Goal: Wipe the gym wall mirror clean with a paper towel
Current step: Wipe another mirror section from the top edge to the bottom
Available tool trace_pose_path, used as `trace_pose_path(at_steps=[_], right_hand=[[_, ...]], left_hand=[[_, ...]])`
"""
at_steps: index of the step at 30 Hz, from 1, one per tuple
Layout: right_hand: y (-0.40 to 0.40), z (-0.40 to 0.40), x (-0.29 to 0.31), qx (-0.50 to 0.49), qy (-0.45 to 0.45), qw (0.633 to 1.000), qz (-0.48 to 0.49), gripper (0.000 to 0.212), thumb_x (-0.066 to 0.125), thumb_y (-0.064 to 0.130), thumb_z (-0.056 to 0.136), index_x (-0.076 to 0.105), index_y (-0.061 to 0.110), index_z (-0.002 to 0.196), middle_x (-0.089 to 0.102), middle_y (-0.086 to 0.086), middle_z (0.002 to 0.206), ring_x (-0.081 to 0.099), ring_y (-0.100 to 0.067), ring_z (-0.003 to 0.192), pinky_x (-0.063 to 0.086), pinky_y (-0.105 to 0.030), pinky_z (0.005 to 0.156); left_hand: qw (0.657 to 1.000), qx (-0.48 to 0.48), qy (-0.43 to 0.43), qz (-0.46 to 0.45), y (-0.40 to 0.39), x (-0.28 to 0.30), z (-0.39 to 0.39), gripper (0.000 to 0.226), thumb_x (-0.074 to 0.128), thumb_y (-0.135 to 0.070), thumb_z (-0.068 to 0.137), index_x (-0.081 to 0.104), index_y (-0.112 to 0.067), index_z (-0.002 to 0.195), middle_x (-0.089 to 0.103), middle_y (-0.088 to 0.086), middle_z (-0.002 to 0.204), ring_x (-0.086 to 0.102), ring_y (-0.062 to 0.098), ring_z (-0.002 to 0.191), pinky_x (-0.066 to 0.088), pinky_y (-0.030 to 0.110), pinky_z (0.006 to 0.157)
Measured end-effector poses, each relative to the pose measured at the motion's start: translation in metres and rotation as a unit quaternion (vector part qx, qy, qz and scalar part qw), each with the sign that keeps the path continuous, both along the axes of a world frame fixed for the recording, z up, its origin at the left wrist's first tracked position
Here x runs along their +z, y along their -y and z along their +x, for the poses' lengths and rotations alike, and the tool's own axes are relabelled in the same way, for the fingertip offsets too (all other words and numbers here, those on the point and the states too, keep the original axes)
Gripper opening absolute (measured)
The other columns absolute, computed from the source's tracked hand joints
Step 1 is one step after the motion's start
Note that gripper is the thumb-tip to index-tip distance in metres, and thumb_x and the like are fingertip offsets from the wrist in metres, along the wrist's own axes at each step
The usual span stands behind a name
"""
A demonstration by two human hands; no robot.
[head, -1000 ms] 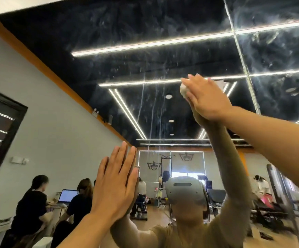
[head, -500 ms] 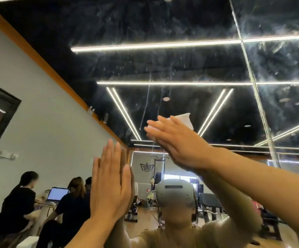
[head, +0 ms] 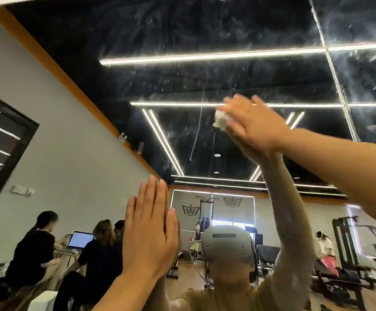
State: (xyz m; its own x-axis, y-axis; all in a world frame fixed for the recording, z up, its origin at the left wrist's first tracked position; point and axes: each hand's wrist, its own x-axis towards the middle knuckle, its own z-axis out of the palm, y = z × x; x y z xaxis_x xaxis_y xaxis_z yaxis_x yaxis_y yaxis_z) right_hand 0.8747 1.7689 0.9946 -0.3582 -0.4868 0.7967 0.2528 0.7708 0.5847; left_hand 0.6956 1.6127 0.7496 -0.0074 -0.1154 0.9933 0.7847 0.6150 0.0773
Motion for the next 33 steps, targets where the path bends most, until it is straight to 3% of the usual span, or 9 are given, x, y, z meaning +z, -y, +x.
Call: trace_pose_path(at_steps=[3,6,11,16,19,23,25,29,33], right_hand=[[0.002,-0.014,0.033,-0.006,-0.117,0.985,-0.125,0.049,0.026,0.036,0.107,0.033,0.025,0.154,0.032,-0.011,0.159,0.023,-0.034,0.148,0.013,-0.054,0.121],[0.013,-0.034,0.029,0.004,-0.16,0.977,-0.141,0.048,0.033,0.028,0.107,0.033,0.022,0.154,0.031,-0.009,0.16,0.024,-0.037,0.147,0.016,-0.05,0.121],[0.039,-0.04,-0.016,0.077,-0.056,0.995,-0.042,0.054,0.045,0.003,0.096,0.043,0.013,0.15,0.04,-0.013,0.155,0.034,-0.036,0.143,0.021,-0.043,0.115],[0.065,-0.054,-0.113,0.122,0.08,0.987,0.063,0.049,0.042,0.015,0.101,0.042,0.02,0.15,0.038,-0.006,0.158,0.021,-0.024,0.149,0.002,-0.036,0.122],[0.055,-0.052,-0.134,0.089,0.157,0.978,0.101,0.056,0.044,0.011,0.105,0.031,0.03,0.155,0.029,0.002,0.163,0.011,-0.017,0.153,-0.017,-0.024,0.118],[0.048,-0.05,-0.111,0.041,0.125,0.977,0.165,0.059,0.054,0.019,0.103,0.03,0.033,0.154,0.029,0.003,0.162,0.017,-0.019,0.152,-0.003,-0.037,0.122],[0.042,-0.047,-0.081,0.027,0.08,0.987,0.134,0.061,0.055,0.015,0.102,0.03,0.032,0.154,0.026,0.001,0.163,0.014,-0.021,0.153,0.0,-0.041,0.123],[0.019,-0.023,-0.003,0.017,-0.028,0.999,-0.019,0.06,0.045,0.007,0.103,0.026,0.026,0.157,0.018,-0.004,0.166,0.009,-0.026,0.154,0.002,-0.043,0.123],[0.015,-0.016,0.033,-0.019,-0.11,0.983,-0.147,0.075,0.06,0.007,0.094,0.022,0.019,0.158,0.02,-0.011,0.164,0.01,-0.034,0.152,0.011,-0.05,0.123]], left_hand=[[1.0,0.001,0.0,0.003,-0.001,0.0,-0.001,0.06,0.017,-0.044,0.106,0.0,-0.025,0.16,0.003,-0.003,0.168,-0.002,0.01,0.154,-0.004,0.028,0.122],[1.0,0.008,-0.005,0.007,-0.001,0.001,0.0,0.061,0.019,-0.043,0.106,0.005,-0.021,0.161,0.005,-0.001,0.168,0.001,0.013,0.154,0.0,0.03,0.122],[1.0,0.014,-0.006,0.008,-0.001,-0.001,-0.001,0.06,0.021,-0.041,0.106,0.01,-0.017,0.16,0.006,0.001,0.168,0.002,0.014,0.154,0.003,0.031,0.121],[1.0,0.018,0.0,0.005,0.001,0.001,0.002,0.057,0.017,-0.043,0.107,0.012,-0.017,0.158,0.013,0.005,0.166,0.002,0.013,0.153,0.004,0.032,0.12],[1.0,0.003,0.008,-0.001,0.003,0.001,0.003,0.058,0.014,-0.046,0.107,0.01,-0.019,0.158,0.014,0.003,0.165,-0.002,0.009,0.152,-0.003,0.03,0.122],[1.0,0.019,0.0,-0.023,0.009,-0.002,-0.002,0.06,0.012,-0.049,0.107,-0.008,-0.029,0.16,0.001,-0.005,0.167,-0.004,0.008,0.154,-0.003,0.028,0.122],[0.999,0.018,-0.003,-0.032,0.011,-0.003,-0.004,0.06,0.013,-0.049,0.107,-0.006,-0.029,0.16,-0.001,-0.006,0.168,-0.003,0.009,0.154,-0.001,0.028,0.122],[1.0,0.015,-0.009,-0.026,0.011,-0.003,-0.004,0.06,0.015,-0.048,0.107,-0.001,-0.027,0.161,0.0,-0.007,0.168,-0.001,0.01,0.154,-0.003,0.025,0.122],[1.0,0.018,-0.017,-0.019,0.011,-0.003,-0.001,0.06,0.016,-0.046,0.107,0.002,-0.025,0.161,0.004,-0.005,0.168,0.002,0.011,0.154,-0.002,0.026,0.123]])
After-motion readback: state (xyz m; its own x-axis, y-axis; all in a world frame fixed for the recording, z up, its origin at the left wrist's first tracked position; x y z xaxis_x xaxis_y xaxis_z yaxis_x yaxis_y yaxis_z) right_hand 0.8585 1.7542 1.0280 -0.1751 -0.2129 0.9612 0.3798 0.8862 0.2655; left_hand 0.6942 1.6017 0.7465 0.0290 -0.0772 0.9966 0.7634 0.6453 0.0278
